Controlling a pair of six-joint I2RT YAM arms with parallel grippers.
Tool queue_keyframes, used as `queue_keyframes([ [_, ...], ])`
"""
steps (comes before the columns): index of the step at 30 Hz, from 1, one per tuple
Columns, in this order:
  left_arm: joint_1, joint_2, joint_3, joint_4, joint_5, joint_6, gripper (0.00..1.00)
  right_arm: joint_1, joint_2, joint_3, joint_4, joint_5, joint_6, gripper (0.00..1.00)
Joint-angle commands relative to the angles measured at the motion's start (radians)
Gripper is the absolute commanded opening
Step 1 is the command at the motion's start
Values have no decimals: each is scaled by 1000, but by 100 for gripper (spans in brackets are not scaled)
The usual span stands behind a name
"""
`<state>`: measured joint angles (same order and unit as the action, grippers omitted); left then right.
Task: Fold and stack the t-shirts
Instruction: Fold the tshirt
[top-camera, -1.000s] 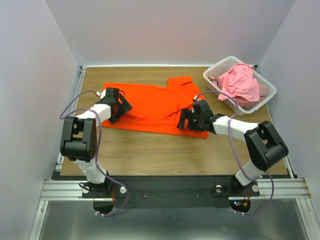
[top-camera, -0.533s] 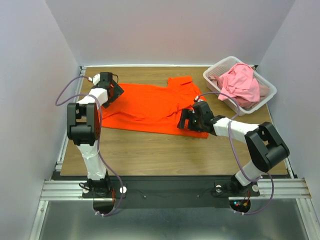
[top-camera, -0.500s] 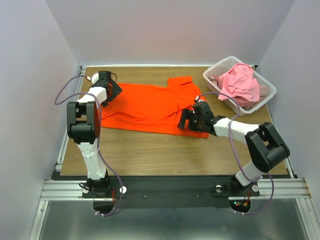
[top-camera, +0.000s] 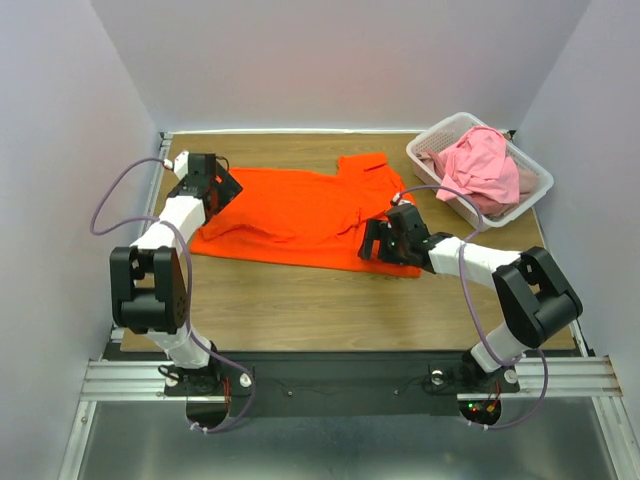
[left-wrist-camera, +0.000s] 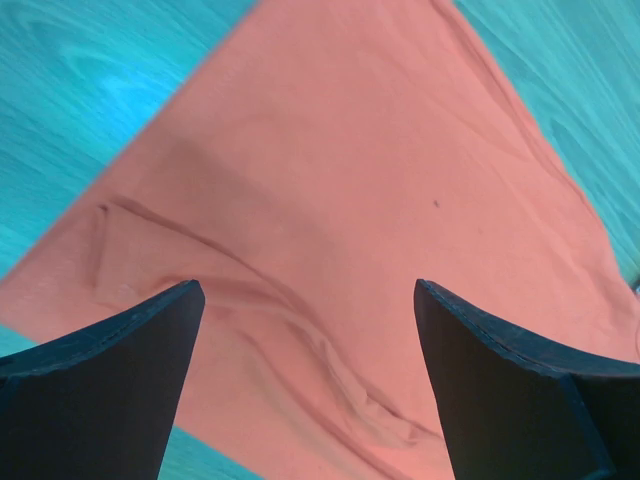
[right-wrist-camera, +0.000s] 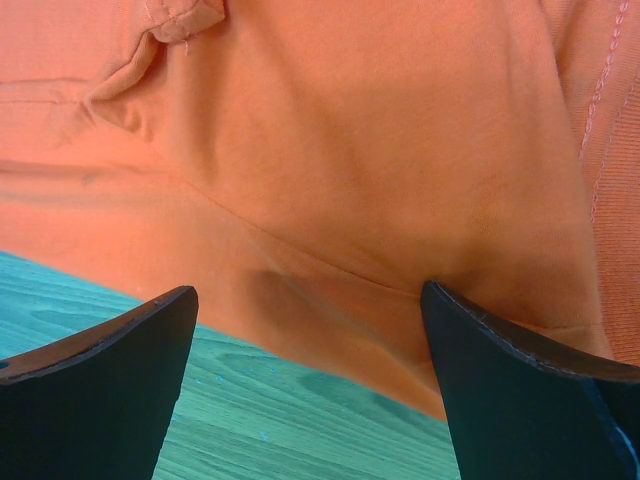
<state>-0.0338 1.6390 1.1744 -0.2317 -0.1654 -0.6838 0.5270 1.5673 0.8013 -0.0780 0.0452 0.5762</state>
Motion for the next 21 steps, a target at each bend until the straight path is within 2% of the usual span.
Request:
queue_keyframes([
  [1, -24, -47, -157, 46, 36, -37, 99, 4, -7, -30, -45, 25, -3, 100],
  [4, -57, -38, -206, 104, 76, -39, 99, 4, -7, -33, -45, 31, 1, 100],
  [7, -97, 59, -162, 77, 67, -28, 99, 4, -4, -36, -46, 33, 2, 100],
  [10, -104, 91, -148, 80, 52, -48, 99, 4, -6, -45, -48, 39, 5, 100],
  [15, -84, 136, -78, 11, -77, -80, 99, 5, -13, -53, -52, 51, 5, 100],
  [21, -25, 177, -3, -17, -103, -82, 99, 4, -15, -60, -60, 71, 13, 100],
])
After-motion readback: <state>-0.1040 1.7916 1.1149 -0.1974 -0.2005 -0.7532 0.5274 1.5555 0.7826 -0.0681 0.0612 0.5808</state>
